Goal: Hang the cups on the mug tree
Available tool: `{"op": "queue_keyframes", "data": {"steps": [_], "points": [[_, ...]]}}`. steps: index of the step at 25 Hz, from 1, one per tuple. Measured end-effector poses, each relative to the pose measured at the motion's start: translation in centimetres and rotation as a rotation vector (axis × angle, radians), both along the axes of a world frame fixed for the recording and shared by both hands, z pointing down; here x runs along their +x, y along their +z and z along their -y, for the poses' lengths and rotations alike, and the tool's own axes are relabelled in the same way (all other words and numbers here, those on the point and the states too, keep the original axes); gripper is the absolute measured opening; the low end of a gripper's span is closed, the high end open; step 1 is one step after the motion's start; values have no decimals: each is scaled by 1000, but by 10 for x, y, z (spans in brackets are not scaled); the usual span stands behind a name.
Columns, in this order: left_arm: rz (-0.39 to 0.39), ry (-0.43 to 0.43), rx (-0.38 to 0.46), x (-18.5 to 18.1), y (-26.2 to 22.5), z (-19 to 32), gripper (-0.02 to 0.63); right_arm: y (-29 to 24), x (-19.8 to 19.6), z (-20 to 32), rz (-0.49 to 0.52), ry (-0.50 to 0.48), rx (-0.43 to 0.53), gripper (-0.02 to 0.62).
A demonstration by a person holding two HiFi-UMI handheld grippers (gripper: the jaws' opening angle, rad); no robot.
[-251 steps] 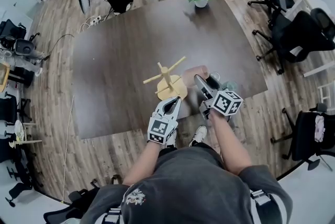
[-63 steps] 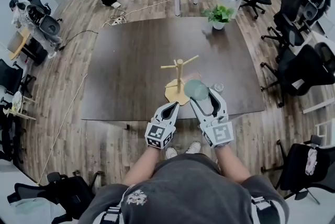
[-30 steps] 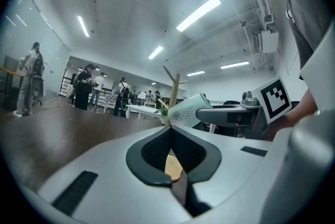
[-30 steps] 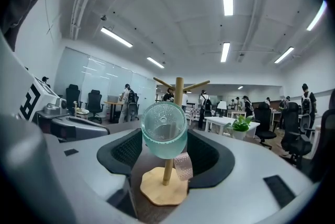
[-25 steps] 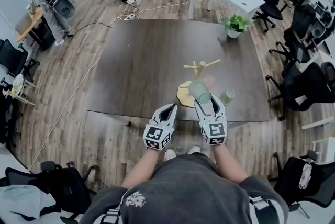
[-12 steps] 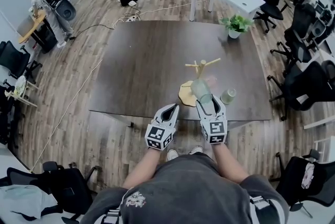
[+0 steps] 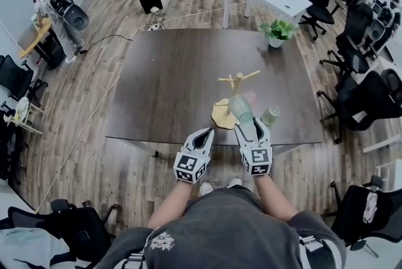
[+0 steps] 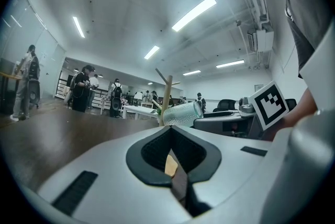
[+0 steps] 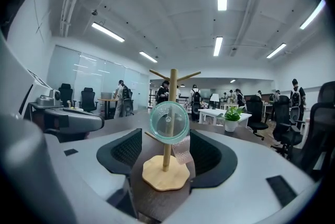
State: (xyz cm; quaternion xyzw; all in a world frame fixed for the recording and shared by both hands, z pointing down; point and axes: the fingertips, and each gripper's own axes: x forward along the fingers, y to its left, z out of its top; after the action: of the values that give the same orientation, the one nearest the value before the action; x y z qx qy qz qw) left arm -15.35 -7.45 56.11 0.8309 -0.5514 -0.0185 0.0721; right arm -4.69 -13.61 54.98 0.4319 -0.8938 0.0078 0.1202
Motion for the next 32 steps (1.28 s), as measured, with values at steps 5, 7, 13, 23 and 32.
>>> {"op": "queue_keyframes", "data": {"steps": [5,7,13,23,32], "points": [[-17,6,17,6,-6,0,6,3,14,-10,-11,22,1,288],[-23,10,26,10,-9,0,6,4,20,-17,-20,24,4,287],[-23,56,40,34,-12,-1,6,2,35,-31,-44,34,37,132],[2,50,62,51,-29,8,6,-13,51,-19,-6,40,68,29],[11,-82,50,47,-27,13,6,-11,55,2,-9,-26,50,29]]}}
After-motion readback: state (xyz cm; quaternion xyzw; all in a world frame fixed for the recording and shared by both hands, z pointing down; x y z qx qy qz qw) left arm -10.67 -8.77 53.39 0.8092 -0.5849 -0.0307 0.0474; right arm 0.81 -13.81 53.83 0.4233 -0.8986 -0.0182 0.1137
